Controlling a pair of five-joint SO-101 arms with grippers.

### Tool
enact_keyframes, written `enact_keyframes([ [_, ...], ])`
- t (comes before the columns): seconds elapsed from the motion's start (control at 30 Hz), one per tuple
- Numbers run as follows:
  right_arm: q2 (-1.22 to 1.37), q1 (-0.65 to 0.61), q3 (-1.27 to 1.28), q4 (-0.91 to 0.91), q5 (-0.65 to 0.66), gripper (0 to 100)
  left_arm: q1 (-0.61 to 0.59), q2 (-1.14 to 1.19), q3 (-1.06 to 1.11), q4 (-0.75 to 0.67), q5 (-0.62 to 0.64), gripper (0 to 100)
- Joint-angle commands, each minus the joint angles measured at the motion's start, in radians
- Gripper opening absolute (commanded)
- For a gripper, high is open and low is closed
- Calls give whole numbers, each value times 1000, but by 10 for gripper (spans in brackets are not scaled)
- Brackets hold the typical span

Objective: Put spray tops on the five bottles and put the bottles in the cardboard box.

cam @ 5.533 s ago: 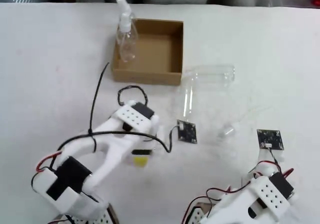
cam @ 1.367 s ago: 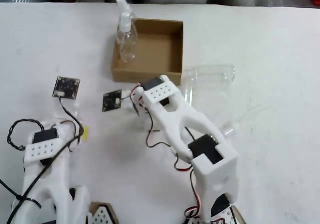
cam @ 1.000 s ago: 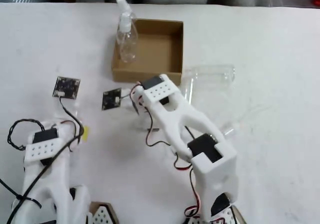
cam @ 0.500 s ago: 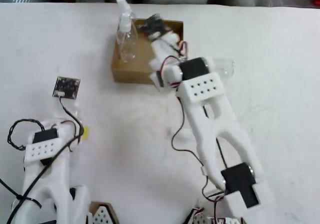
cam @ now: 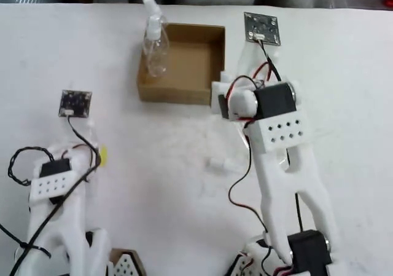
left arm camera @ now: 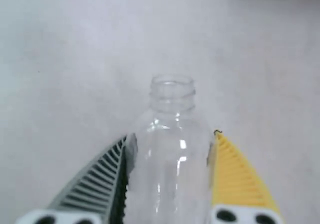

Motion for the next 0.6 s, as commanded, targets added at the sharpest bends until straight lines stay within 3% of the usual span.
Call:
enact_keyframes([
  [0.0, -59, 10, -44, 22, -9, 16, 16, -87, -91, -25, 69, 177],
  [0.4, -286, 10, -44, 8, -8, 18, 170, -705, -109, -31, 86, 177],
  [0.57, -412, 10, -44, -73, -14, 18, 246, -828, -117, -32, 86, 177],
])
